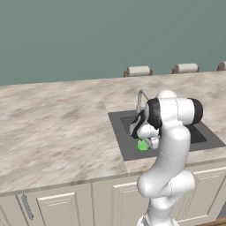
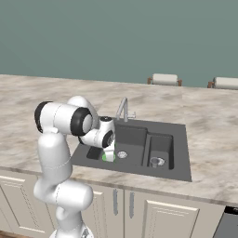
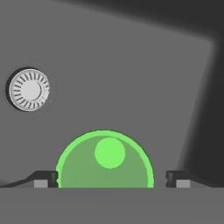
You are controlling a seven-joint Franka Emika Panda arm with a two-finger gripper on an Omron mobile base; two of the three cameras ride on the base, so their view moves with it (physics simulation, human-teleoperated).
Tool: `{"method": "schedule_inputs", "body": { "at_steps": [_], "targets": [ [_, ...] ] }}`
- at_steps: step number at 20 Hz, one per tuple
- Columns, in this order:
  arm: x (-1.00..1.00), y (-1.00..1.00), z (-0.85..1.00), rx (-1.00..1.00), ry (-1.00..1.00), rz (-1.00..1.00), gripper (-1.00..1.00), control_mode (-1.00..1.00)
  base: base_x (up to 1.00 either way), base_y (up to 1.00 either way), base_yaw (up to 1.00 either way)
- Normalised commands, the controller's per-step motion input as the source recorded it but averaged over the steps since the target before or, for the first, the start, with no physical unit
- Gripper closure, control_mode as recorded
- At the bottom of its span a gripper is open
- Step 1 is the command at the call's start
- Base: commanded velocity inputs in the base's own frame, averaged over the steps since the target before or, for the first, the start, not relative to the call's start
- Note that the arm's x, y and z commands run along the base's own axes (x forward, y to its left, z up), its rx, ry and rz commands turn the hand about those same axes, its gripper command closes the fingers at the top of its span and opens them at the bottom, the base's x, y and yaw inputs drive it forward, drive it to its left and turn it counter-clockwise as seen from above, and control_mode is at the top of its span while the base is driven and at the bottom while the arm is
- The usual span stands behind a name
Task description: Move any existing items from the left basin to the right basin for drying. Then move the cup from the counter to the left basin of the sink for washing.
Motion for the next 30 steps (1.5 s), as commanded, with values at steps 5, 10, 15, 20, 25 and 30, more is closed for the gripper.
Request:
{"method": "schedule_inputs", "body": {
  "at_steps": [5,10,15,20,25,30],
  "targets": [
    [-0.14,0.0,0.34,0.0,0.0,0.0,-1.0,-1.0,0.0,0.0,0.0],
    [-0.13,0.0,0.41,-0.01,0.0,0.0,-1.0,-1.0,0.0,0.0,0.0],
    [-0.16,0.0,0.41,-0.02,0.0,-0.01,-1.0,-1.0,0.0,0.0,0.0],
    [-0.3,0.0,0.38,-0.01,0.0,-0.05,-1.0,-1.0,0.0,0.0,0.0],
    [-0.37,0.0,0.43,0.0,0.0,-0.06,-1.0,-1.0,0.0,0.0,0.0],
    [-0.39,0.0,0.42,-0.01,0.0,-0.05,-1.0,-1.0,0.0,0.0,0.0]
  ]
}}
